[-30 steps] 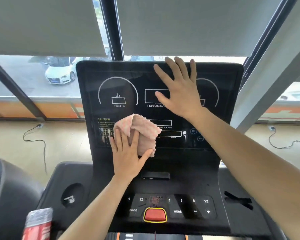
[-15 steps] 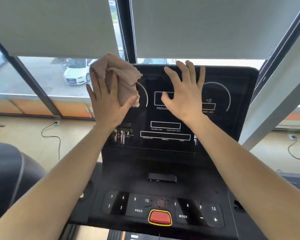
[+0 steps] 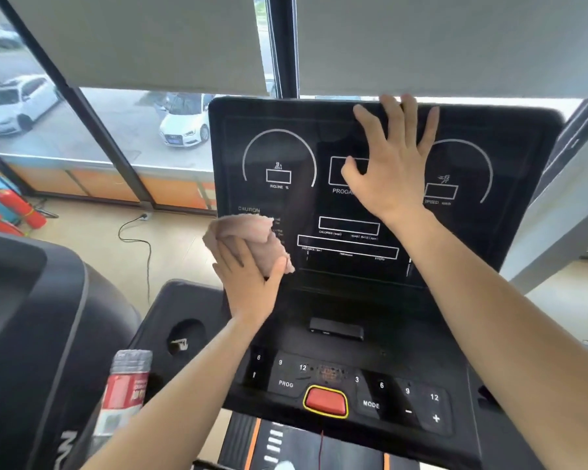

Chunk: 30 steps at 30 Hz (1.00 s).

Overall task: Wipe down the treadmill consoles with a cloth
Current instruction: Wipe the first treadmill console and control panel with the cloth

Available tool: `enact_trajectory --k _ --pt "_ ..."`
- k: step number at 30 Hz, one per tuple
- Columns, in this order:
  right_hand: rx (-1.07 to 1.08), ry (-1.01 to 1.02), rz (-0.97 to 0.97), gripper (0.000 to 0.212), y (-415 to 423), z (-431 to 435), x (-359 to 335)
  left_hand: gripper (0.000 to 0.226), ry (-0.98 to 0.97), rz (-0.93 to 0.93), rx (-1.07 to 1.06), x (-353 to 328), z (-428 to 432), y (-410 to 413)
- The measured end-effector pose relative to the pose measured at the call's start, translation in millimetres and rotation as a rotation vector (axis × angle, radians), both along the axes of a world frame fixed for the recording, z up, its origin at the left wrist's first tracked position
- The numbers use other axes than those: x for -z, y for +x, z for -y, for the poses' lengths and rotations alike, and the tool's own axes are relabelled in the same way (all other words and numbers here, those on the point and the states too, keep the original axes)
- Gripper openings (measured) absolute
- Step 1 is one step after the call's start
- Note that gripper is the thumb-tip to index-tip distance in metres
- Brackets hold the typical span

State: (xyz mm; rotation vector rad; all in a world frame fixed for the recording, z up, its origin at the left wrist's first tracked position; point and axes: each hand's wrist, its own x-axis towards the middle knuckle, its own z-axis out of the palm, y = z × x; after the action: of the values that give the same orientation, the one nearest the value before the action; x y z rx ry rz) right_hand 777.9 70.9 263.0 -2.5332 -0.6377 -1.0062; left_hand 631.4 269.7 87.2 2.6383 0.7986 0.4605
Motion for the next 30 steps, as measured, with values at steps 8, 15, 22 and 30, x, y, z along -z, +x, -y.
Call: enact_trajectory --k 8,15,22,30 --pt "-0.039 -0.033 -0.036 0.061 -7.0 6.5 2.6 0.079 -0.167 0.0 0.141 27.2 32.7 -44.5" --pt "-0.521 -0.055 -0.233 0.042 -122.7 -34.8 102.4 0.061 -0.214 0.182 0.274 16.3 0.0 -81.8" --pt "-0.525 -0.688 -0.297 0.058 -152.3 -82.8 182.5 0.05 -0.256 0.174 0.116 30.1 -39.3 -112.4" --pt "-0.408 -0.94 -0.19 0.051 -140.8 -96.2 183.6 0.052 -0.283 -0.008 0.056 52.3 -39.3 -132.9"
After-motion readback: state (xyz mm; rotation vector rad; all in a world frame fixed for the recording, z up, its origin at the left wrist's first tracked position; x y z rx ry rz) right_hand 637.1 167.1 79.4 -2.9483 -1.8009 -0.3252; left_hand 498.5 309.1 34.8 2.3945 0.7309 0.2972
